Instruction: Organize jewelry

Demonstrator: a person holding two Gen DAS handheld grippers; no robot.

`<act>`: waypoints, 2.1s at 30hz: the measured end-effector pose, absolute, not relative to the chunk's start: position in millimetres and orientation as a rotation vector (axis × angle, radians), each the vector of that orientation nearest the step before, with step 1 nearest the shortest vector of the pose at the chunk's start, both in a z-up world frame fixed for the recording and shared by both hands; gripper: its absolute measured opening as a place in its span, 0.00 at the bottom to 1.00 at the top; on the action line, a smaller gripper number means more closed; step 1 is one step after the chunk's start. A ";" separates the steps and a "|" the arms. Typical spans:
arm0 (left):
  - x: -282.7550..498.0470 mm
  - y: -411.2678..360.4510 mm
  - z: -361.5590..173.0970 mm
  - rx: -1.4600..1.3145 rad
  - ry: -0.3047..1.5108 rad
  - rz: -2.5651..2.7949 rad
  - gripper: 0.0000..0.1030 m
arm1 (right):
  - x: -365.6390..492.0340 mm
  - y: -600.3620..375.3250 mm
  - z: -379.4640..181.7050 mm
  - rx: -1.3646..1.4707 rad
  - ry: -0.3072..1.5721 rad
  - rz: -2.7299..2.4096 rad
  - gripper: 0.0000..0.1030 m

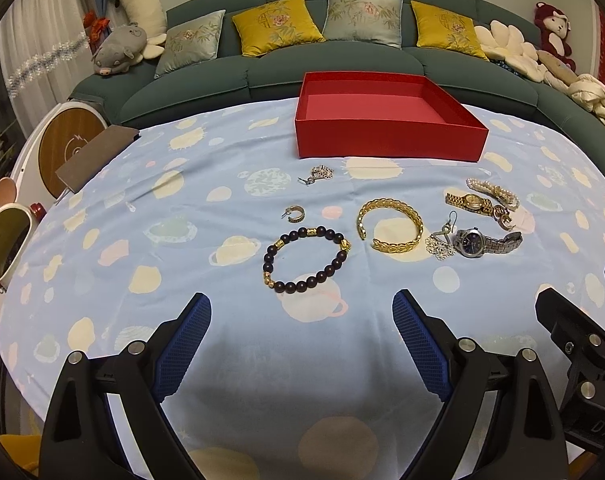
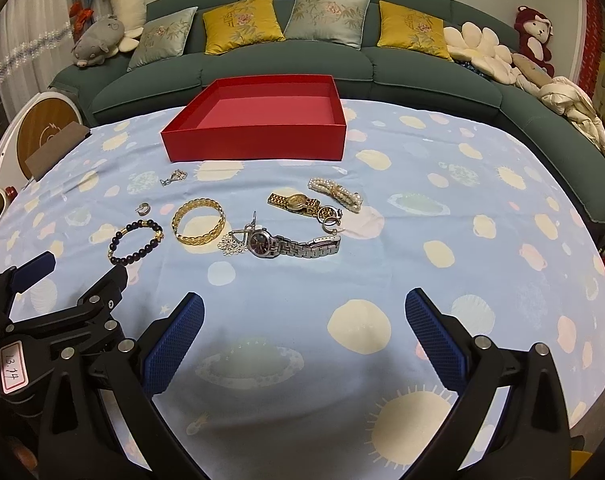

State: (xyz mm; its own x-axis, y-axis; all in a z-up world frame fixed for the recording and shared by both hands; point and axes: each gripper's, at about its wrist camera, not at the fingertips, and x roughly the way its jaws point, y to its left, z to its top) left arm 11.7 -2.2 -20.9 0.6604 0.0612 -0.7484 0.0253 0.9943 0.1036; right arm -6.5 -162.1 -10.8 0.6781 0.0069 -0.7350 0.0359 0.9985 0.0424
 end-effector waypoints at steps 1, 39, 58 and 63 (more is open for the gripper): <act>12.1 -2.1 -21.8 0.108 0.853 0.016 0.86 | -6.0 -162.9 -11.4 0.058 0.828 -0.014 0.95; 15.9 2.6 -33.3 0.095 0.874 0.001 0.87 | 0.2 -165.1 -22.0 0.072 0.846 0.010 0.95; 15.5 3.5 -31.9 0.080 0.873 -0.003 0.87 | 0.2 -162.8 -21.8 0.065 0.841 0.033 0.95; 15.5 3.6 -31.7 0.081 0.873 -0.003 0.87 | 0.5 -162.1 -21.5 0.065 0.841 0.036 0.95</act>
